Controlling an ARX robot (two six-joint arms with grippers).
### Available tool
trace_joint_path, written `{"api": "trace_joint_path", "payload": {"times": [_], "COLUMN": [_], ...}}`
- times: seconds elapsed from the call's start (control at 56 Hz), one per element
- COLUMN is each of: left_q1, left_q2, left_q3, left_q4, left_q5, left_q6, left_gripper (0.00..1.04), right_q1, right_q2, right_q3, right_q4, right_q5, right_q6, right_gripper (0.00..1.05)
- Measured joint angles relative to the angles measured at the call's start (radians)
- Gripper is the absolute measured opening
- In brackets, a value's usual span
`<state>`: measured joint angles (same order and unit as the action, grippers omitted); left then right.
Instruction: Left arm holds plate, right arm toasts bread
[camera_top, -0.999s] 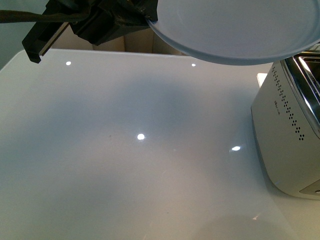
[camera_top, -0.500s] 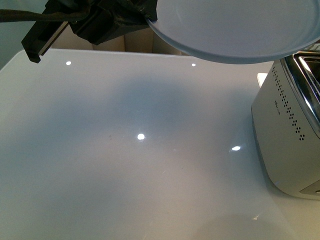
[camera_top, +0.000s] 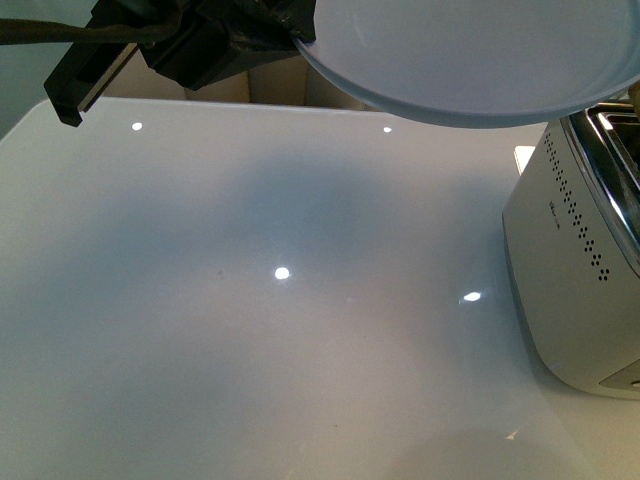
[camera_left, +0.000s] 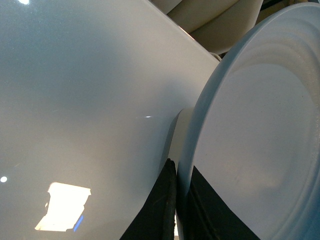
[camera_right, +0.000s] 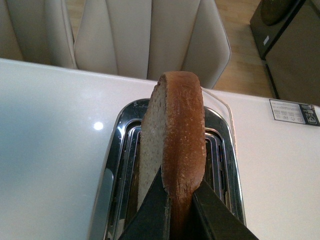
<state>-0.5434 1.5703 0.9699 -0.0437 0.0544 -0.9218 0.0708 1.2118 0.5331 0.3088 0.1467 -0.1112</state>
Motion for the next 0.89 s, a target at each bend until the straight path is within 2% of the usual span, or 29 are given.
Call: {"api": "trace_joint_path", "payload": {"times": [0.642,0.892], "left_q1": [0.0,0.0], "left_q2": [0.0,0.0], "left_q3": [0.0,0.0], "left_q4": [0.0,0.0], "left_q5": [0.0,0.0], "left_q6": [0.0,0.0], "left_gripper": [0.03,0.03], "right_q1": [0.022,0.021], "right_q2": [0.079,0.036], "right_q3": [0.083,0.077], "right_q4": [-0.182,-0.232], "right_q5": [0.074,0.069], "right_q6": [-0.033,-0.041], "right_gripper": [0.03,0.03]}}
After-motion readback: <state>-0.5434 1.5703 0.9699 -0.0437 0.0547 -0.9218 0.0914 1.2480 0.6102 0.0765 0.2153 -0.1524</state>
